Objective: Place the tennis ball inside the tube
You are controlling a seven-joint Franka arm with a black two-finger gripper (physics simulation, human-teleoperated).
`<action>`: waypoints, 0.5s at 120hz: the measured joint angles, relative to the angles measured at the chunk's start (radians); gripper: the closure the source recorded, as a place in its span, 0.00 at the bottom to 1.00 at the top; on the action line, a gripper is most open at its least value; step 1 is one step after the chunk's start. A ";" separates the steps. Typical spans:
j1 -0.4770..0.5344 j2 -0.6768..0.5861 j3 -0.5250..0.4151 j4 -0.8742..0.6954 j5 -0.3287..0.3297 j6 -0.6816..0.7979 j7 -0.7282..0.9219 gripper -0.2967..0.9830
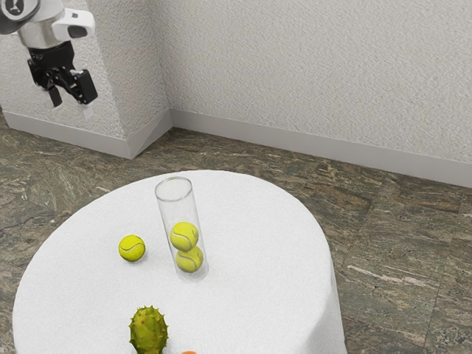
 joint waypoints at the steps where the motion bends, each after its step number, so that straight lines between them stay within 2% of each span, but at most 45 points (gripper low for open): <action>1: 0.000 0.000 0.000 0.000 0.000 0.000 0.000 0.23; 12: 0.000 -0.005 -0.001 -0.009 -0.001 0.006 -0.002 0.23; 24: 0.002 -0.026 0.003 -0.102 -0.002 0.026 -0.003 0.23; 37: 0.012 0.023 0.024 -0.259 -0.003 0.127 -0.009 0.23; 60: 0.010 0.131 0.033 -0.392 -0.032 0.305 -0.037 0.23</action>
